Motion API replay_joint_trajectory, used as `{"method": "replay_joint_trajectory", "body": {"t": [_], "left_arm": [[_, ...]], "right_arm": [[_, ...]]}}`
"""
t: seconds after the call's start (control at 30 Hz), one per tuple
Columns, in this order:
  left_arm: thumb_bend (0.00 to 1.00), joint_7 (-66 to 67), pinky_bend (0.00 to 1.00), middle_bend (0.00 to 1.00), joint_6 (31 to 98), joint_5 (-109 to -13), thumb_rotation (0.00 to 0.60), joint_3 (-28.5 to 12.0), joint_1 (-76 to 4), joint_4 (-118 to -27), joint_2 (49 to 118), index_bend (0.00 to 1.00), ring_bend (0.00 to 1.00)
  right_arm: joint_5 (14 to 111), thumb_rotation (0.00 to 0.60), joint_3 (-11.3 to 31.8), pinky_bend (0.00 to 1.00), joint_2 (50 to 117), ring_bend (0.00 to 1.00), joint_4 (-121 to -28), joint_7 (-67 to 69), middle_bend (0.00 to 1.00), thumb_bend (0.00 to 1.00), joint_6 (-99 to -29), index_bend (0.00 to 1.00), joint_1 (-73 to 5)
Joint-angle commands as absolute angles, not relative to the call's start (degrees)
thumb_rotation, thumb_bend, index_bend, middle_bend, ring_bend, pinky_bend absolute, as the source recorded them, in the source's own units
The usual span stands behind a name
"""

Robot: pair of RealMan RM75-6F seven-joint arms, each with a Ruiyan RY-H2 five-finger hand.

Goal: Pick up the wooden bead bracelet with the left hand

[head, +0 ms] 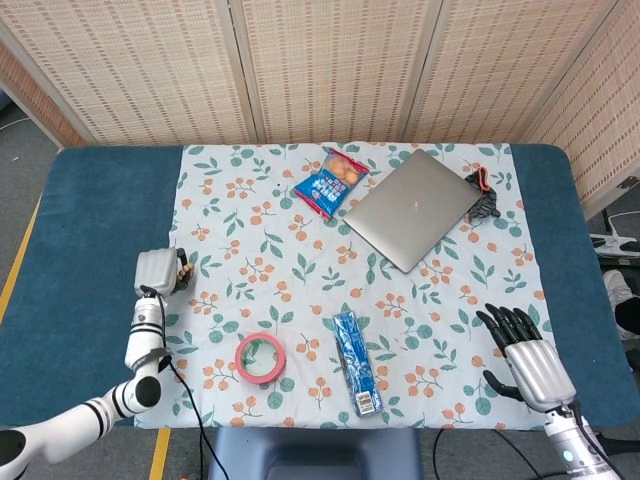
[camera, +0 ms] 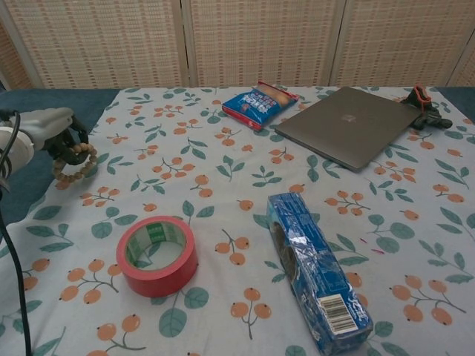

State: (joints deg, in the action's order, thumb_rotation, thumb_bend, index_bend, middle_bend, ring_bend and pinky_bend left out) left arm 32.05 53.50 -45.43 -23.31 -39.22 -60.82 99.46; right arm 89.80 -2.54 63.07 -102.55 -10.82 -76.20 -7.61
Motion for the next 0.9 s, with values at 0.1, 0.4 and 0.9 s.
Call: {"method": "replay_joint_trajectory", "body": {"t": [0.1, 0.4, 0.9], "left_arm": [[0.62, 42.0, 0.54, 0.82, 43.8, -13.8, 0.6, -31.9, -44.9, -65.0, 93.0, 0.7, 0.69], [0.63, 40.2, 0.55, 0.85, 35.0, 12.0, 0.6, -32.7, -47.9, -69.0, 83.5, 0.62, 0.69], [0.6, 11.3, 0.43, 0.78, 18.9, 16.6, 0.6, -34.3, -45.9, -66.1, 80.4, 0.6, 0.63]], "right_arm": [[89.6, 0.6, -2.4, 0.0, 62.9, 0.0, -102.6, -10.6, 0.0, 0.23, -76.4, 0.0, -7.5], [89.5, 0.6, -2.4, 0.0, 62.9, 0.0, -102.5, -10.5, 0.0, 0.23, -76.1, 0.0, -7.7], [89.6, 0.6, -2.6, 0.0, 63.1, 0.0, -102.4, -10.7, 0.0, 0.23, -75.6, 0.0, -7.9]]}}
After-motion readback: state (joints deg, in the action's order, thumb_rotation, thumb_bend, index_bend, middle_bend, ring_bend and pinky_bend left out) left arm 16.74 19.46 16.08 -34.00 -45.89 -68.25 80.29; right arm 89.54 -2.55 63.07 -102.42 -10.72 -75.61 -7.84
